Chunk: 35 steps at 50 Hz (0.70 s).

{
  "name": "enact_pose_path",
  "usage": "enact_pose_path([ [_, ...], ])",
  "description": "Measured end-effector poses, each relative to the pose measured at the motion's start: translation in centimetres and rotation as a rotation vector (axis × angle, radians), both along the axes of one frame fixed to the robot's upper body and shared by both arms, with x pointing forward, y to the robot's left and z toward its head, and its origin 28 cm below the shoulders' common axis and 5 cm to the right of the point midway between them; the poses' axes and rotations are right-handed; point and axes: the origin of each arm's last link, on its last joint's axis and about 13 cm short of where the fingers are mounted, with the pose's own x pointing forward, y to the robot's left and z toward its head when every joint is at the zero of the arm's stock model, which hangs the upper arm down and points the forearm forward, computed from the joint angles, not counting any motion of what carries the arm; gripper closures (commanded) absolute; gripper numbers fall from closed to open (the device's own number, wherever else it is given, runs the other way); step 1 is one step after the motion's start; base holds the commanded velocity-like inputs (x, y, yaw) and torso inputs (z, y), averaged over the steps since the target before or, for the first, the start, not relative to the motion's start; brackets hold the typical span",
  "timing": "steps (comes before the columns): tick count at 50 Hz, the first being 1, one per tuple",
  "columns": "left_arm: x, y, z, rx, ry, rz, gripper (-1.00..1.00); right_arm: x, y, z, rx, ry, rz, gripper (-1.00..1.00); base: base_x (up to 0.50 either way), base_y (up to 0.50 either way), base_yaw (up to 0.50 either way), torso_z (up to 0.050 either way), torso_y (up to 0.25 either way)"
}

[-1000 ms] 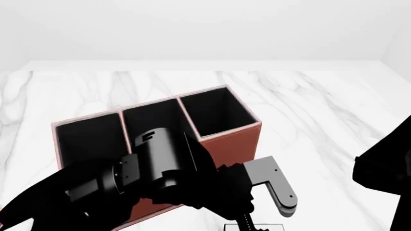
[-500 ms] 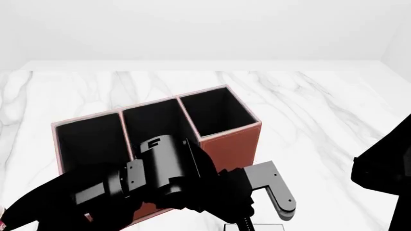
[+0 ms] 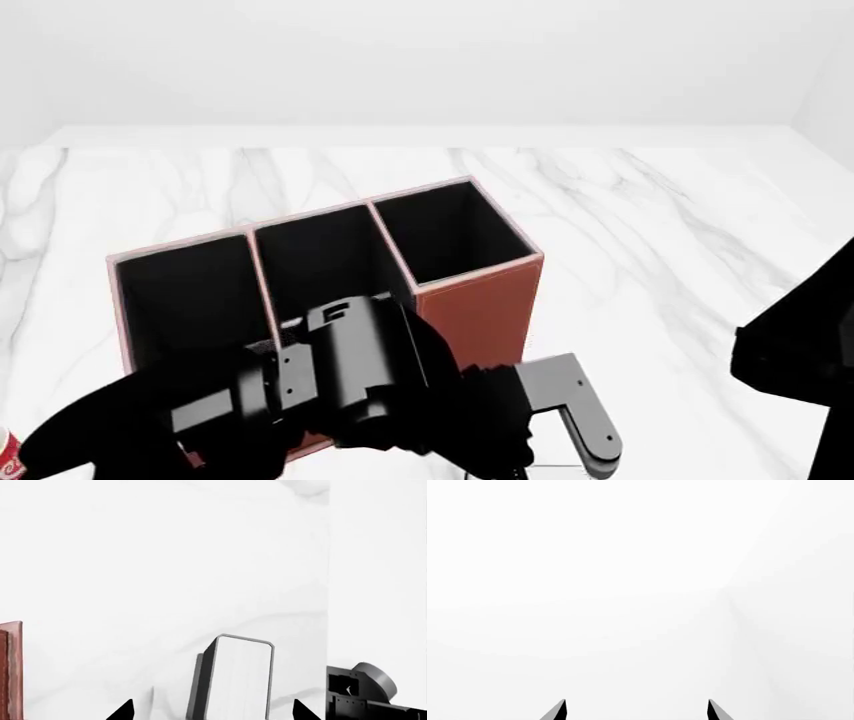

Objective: Pick up the book and place it in the back compartment of the caddy.

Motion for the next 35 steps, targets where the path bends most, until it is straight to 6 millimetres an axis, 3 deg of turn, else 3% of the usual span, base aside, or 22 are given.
enact_pose_path([
  [21,-0.2,-0.3,-1.5,0.022,0.01,-0.018,-1.0,0.0,-0.1,-0.1,0.004,0.006,-0.003,-1.0,0.0,0.0,0.0,0.0,0.0],
  [22,-0.2,-0.3,-1.5,0.023,0.01,-0.018,1.0,0.0,-0.1,-0.1,0.004,0.006,-0.003,-1.0,0.0,0.0,0.0,0.0,0.0],
  [35,-0.1,-0.2,-2.0,0.039,-0.013,-0.036,1.0,0.1,-0.1,-0.3,0.004,0.011,-0.003,-1.0,0.0,0.0,0.0,0.0,0.0],
])
